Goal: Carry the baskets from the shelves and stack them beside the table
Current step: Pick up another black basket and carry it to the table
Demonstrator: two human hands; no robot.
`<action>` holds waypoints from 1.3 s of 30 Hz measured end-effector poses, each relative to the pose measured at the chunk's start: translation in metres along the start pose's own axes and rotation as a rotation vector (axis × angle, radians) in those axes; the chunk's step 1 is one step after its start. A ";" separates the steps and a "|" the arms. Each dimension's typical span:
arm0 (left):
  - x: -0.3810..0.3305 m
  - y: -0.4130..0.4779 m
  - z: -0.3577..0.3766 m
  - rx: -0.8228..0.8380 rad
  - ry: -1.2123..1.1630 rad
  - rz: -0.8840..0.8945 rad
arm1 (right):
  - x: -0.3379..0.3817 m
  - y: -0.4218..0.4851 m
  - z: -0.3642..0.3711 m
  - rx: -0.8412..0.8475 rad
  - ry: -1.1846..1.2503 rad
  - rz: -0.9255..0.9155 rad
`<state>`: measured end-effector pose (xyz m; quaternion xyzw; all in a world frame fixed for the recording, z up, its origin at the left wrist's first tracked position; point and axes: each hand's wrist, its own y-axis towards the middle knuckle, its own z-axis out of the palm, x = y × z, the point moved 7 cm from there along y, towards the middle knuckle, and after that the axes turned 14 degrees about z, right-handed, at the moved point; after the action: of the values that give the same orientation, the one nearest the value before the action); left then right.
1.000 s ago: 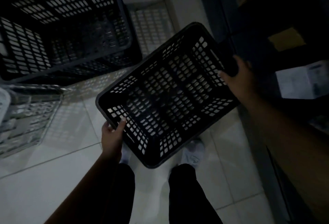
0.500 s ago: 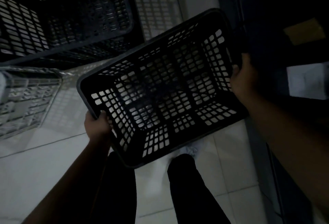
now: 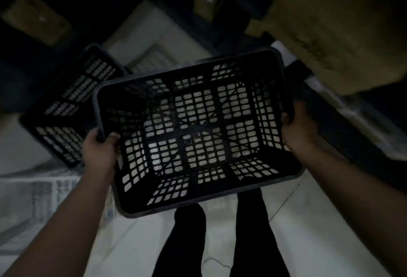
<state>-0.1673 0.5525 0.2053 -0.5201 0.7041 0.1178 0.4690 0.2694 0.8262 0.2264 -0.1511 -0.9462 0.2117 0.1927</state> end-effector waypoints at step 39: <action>-0.368 -0.998 0.237 1.475 0.155 1.213 | -0.762 -0.811 -0.396 -0.995 0.648 1.224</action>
<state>0.8078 0.5054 0.6883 0.3531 0.7797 -0.1670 0.4895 0.9438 -0.0193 0.7008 -0.7561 -0.5786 -0.2157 0.2167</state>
